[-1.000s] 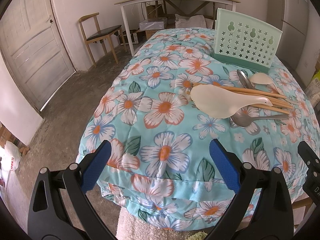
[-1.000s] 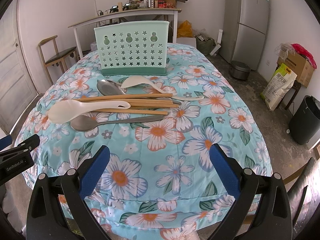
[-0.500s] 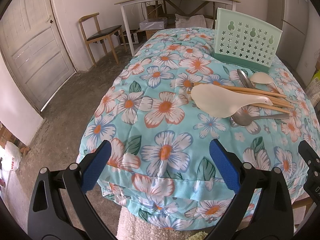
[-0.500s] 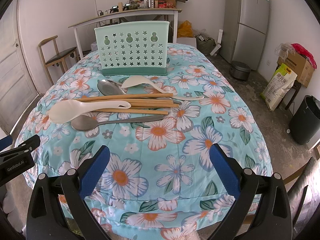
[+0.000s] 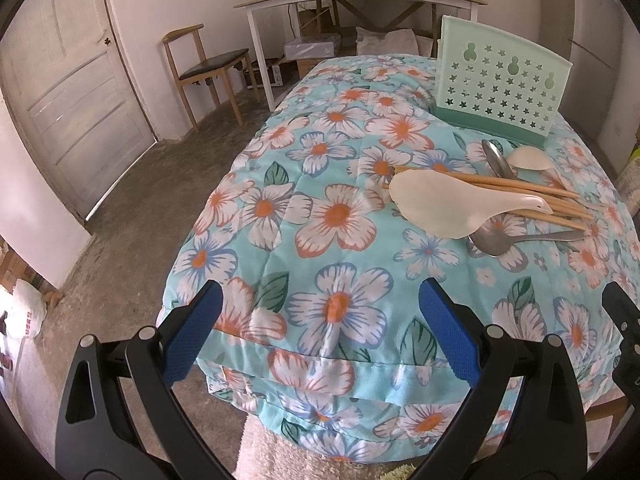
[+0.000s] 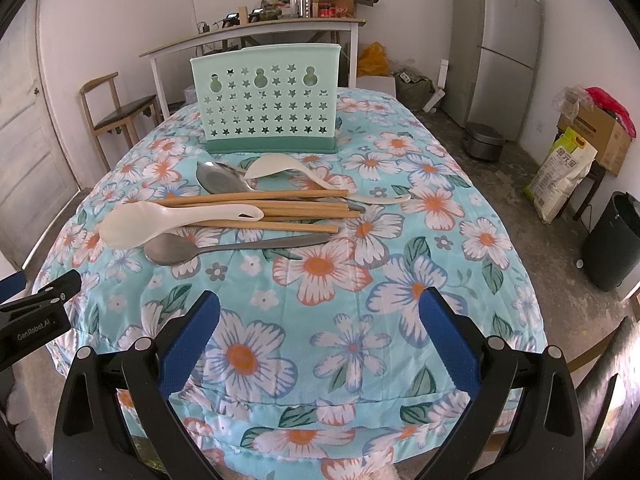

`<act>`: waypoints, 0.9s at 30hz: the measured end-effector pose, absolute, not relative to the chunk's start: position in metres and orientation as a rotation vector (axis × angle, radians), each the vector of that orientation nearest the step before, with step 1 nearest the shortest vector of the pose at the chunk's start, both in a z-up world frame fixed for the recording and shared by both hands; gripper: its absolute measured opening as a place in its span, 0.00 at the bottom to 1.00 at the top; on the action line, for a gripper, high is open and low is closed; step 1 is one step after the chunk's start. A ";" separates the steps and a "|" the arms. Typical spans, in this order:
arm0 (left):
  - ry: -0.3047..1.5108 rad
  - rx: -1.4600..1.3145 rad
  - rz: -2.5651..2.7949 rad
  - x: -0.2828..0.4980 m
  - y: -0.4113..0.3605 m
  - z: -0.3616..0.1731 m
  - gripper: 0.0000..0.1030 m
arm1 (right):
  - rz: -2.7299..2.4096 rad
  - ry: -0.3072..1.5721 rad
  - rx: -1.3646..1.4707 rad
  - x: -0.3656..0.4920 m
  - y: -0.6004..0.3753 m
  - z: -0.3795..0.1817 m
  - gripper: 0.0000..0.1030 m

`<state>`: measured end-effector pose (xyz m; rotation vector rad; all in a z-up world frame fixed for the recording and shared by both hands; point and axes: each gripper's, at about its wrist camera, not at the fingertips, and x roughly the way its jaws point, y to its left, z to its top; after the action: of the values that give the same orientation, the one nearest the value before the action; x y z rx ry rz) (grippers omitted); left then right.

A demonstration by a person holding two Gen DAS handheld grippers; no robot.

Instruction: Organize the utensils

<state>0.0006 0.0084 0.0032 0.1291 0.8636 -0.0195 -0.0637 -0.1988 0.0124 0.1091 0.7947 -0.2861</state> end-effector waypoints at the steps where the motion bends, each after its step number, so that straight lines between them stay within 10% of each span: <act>1: 0.866 0.128 -0.017 0.002 0.009 0.002 0.92 | -0.284 0.795 0.110 -0.063 -0.200 0.012 0.94; 22: 0.828 -0.097 -0.282 0.044 0.013 -0.007 0.92 | -0.077 0.898 0.129 -0.018 -0.196 -0.030 0.94; 27: 0.853 -0.209 -0.375 0.057 0.012 -0.009 0.67 | -0.047 0.874 0.132 -0.019 -0.198 -0.033 0.94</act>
<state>0.0566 0.0122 -0.0090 -0.2086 0.8529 -0.3749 -0.0193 -0.1978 -0.0332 0.1317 0.8738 -0.0472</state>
